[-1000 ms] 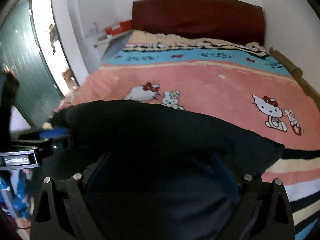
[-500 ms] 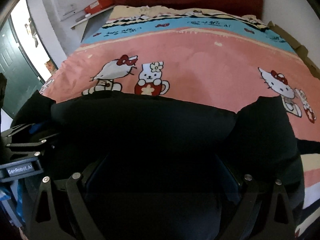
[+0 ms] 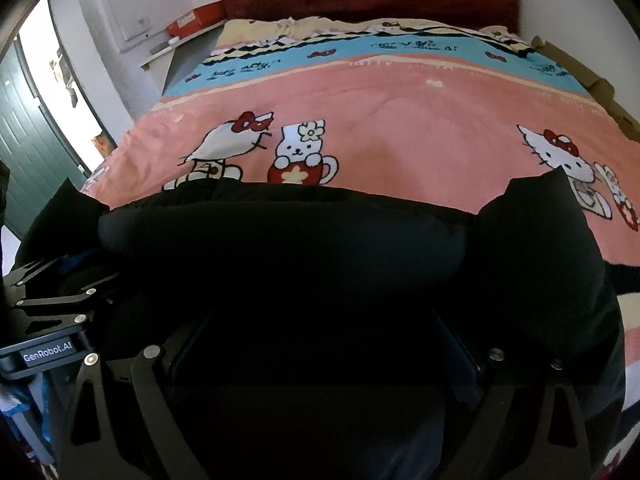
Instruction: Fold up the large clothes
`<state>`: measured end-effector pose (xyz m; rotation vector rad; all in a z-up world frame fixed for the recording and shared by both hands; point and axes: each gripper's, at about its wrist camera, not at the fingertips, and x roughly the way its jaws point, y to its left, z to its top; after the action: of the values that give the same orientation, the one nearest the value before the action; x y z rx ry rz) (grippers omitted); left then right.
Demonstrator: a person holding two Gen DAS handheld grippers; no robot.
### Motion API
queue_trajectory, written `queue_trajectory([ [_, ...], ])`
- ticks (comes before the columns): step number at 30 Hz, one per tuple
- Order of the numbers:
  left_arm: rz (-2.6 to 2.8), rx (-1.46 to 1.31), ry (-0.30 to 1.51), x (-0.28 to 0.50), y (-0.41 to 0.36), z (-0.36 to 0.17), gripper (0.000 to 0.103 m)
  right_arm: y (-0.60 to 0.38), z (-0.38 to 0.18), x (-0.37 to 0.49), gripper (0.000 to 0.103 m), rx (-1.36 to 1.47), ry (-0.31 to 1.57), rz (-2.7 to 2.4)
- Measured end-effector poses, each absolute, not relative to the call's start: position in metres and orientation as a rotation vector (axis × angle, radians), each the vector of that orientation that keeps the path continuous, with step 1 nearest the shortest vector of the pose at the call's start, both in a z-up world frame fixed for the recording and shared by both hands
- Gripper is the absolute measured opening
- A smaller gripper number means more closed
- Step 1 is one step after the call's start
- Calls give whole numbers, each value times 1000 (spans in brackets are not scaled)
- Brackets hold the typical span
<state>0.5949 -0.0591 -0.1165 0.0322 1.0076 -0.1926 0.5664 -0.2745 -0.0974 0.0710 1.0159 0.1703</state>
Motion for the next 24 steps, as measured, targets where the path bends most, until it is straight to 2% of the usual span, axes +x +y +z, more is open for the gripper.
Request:
queue_trajectory([
  [13, -177, 35, 937, 576, -57, -107, 76, -275, -97, 556, 95, 95, 960, 176],
  [21, -109, 80, 810, 524, -32, -55, 76, -291, -50, 519, 95, 133, 875, 164],
  [24, -72, 115, 793, 511, -23, -51, 76, -304, -39, 502, 95, 126, 853, 140],
])
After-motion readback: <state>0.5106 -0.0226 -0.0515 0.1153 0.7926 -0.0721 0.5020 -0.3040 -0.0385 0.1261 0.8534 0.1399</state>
